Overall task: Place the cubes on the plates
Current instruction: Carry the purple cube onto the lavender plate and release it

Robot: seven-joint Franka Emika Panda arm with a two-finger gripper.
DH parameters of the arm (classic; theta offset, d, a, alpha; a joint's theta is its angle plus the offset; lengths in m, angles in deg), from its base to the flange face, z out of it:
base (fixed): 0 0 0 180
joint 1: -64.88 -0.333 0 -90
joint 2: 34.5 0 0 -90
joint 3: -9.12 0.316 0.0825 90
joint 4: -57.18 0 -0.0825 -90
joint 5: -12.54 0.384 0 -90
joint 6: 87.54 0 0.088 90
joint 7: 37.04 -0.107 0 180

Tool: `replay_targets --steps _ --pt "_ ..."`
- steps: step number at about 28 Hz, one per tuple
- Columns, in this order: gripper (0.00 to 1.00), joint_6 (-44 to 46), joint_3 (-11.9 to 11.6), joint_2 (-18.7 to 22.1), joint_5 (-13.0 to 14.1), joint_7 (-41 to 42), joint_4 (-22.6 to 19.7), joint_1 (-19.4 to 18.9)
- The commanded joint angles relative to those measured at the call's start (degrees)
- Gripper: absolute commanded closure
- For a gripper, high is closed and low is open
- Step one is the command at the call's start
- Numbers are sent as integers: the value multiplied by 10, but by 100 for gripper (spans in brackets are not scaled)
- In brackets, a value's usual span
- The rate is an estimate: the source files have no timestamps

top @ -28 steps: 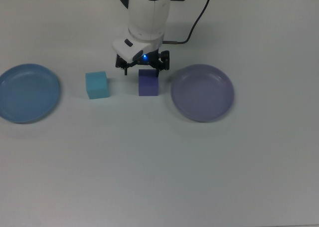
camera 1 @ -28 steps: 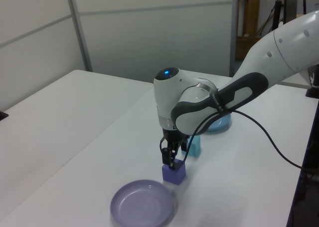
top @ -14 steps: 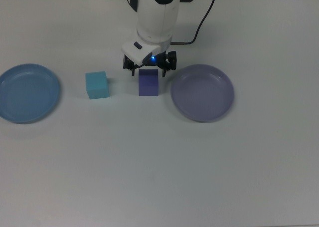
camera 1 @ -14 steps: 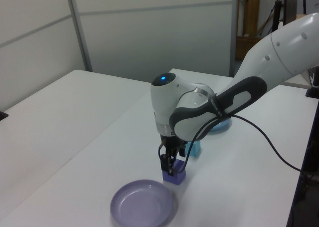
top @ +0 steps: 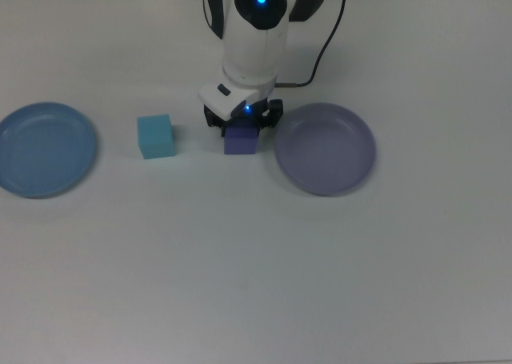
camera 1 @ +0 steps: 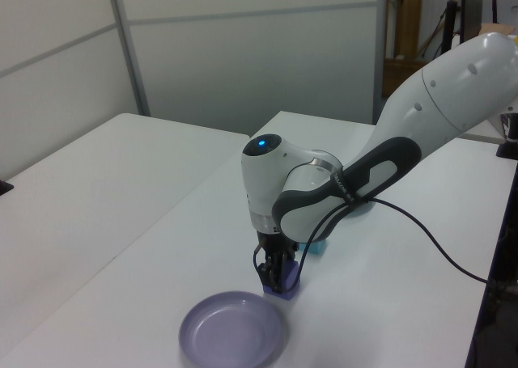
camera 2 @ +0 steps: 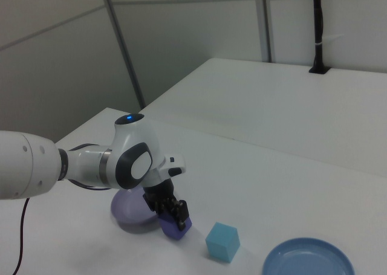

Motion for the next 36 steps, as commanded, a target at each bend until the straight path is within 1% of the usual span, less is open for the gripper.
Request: replay_targets --steps 1,4,8,13,14,18,20,23,24,28,29,30,32,33,35,36 --pt "88 0 0 16 -13 -15 1 2" --pt "88 8 0 36 -10 -17 1 3" --pt "88 17 0 44 -6 -17 11 2" --pt "88 17 1 27 -2 -29 57 -15" --pt "88 17 1 14 -2 -50 78 -25" --pt "88 17 2 -7 -3 -90 105 -52" --pt "87 17 4 -11 -3 -100 107 -70" --pt "86 17 6 -13 -4 -109 107 -86" --pt "86 17 6 -16 -8 -118 106 -98" --pt "86 18 7 -26 -13 -126 102 -110" --pt "83 19 6 -30 -14 -126 100 -113" --pt "77 20 6 -32 -15 -126 100 -114" --pt "59 23 6 -33 -19 -126 99 -115" --pt "45 24 6 -32 -22 -126 98 -115" --pt "0 36 6 -30 -31 -128 97 -118" --pt "0 38 6 -30 -32 -128 97 -121"
